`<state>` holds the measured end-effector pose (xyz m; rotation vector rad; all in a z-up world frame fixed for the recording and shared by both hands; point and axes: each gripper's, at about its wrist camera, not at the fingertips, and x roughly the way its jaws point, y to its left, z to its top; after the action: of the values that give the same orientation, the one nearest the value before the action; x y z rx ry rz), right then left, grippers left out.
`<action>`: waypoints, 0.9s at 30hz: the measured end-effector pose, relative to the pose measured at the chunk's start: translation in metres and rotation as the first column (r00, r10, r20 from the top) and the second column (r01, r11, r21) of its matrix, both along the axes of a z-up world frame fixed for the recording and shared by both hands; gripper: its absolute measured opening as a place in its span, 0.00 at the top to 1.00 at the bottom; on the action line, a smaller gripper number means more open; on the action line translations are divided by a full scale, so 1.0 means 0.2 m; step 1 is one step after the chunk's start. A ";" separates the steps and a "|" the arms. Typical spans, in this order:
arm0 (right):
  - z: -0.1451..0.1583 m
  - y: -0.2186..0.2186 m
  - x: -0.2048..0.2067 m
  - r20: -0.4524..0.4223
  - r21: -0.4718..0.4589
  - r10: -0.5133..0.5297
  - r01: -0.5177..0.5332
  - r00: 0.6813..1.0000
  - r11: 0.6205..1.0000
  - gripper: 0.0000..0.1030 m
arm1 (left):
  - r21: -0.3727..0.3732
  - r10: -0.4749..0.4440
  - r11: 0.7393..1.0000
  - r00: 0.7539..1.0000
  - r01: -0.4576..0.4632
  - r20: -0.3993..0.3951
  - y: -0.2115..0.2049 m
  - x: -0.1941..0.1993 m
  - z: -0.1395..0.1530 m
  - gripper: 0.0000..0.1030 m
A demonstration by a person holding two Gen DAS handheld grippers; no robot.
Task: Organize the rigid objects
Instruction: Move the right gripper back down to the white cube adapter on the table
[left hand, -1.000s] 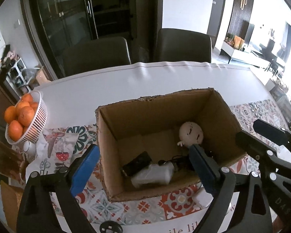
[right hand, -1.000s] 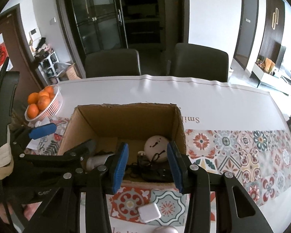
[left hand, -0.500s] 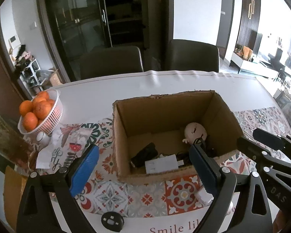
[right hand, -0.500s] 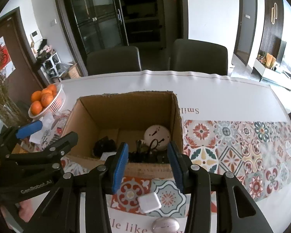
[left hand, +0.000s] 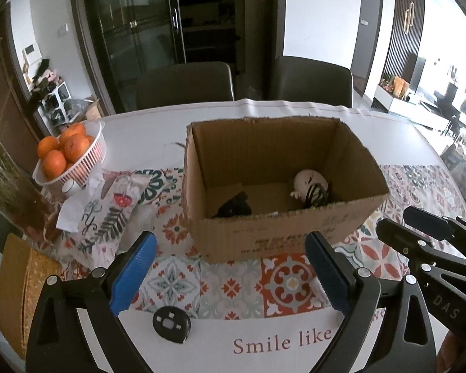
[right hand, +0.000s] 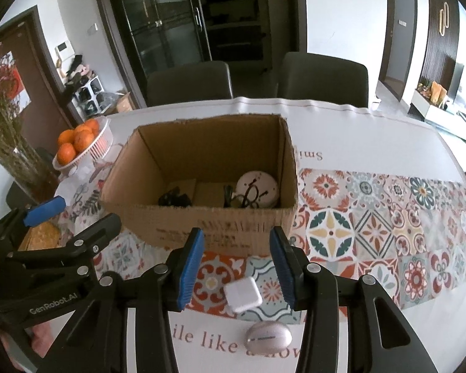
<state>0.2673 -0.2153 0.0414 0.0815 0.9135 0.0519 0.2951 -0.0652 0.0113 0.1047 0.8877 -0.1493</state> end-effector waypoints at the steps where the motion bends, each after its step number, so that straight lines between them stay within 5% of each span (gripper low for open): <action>1: -0.01 0.00 -0.01 -0.001 -0.001 0.002 -0.002 1.000 1.000 0.56 | 0.002 0.003 1.000 1.000 -0.003 0.001 0.00 -0.01 -0.01 0.05; 21: -0.22 0.01 -0.10 -0.113 0.012 0.048 -0.047 0.992 0.999 0.56 | -0.001 0.038 0.999 0.995 -0.038 -0.091 0.03 -0.14 -0.23 0.04; 27: -0.31 0.02 -0.07 -0.190 0.010 0.079 -0.078 0.979 0.997 0.48 | 0.009 0.061 0.998 0.989 -0.061 -0.136 0.04 -0.14 -0.32 0.04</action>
<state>0.2523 -0.2116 -0.0211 0.0528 1.1074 0.1201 0.2673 -0.0572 -0.0517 0.0723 1.0269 -0.0980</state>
